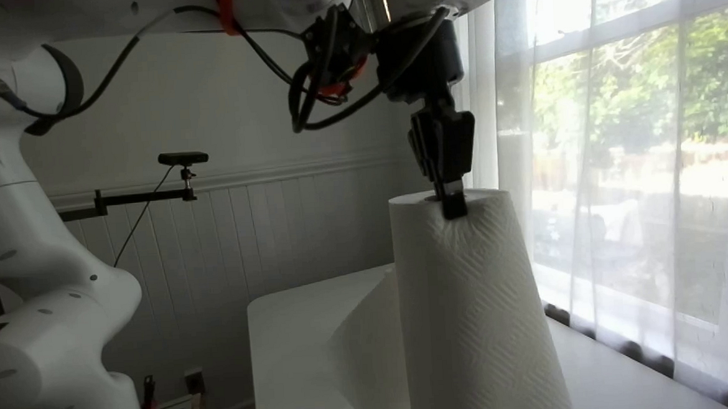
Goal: Remove the paper towel roll from the holder
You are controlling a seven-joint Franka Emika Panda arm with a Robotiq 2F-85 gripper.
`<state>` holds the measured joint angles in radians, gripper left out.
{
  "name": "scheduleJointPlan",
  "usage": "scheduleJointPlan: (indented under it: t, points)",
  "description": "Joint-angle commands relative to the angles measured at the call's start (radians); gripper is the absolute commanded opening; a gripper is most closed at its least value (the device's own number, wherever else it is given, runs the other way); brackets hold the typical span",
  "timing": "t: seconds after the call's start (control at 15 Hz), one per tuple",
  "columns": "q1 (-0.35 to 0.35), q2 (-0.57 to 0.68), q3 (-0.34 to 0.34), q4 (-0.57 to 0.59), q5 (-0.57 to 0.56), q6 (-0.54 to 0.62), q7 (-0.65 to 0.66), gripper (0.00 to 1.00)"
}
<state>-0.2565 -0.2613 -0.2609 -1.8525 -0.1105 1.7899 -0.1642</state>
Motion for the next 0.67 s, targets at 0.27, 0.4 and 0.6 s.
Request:
scheduleJointPlan:
  t: [0.27, 0.4, 0.6]
  points:
    - [0.026, 0.013, 0.010, 0.178, -0.016, -0.170, -0.009, 0.03]
    - [0.030, 0.018, 0.016, 0.207, -0.031, -0.192, -0.003, 0.03]
    - [0.038, 0.025, 0.012, 0.262, -0.022, -0.237, -0.020, 0.03]
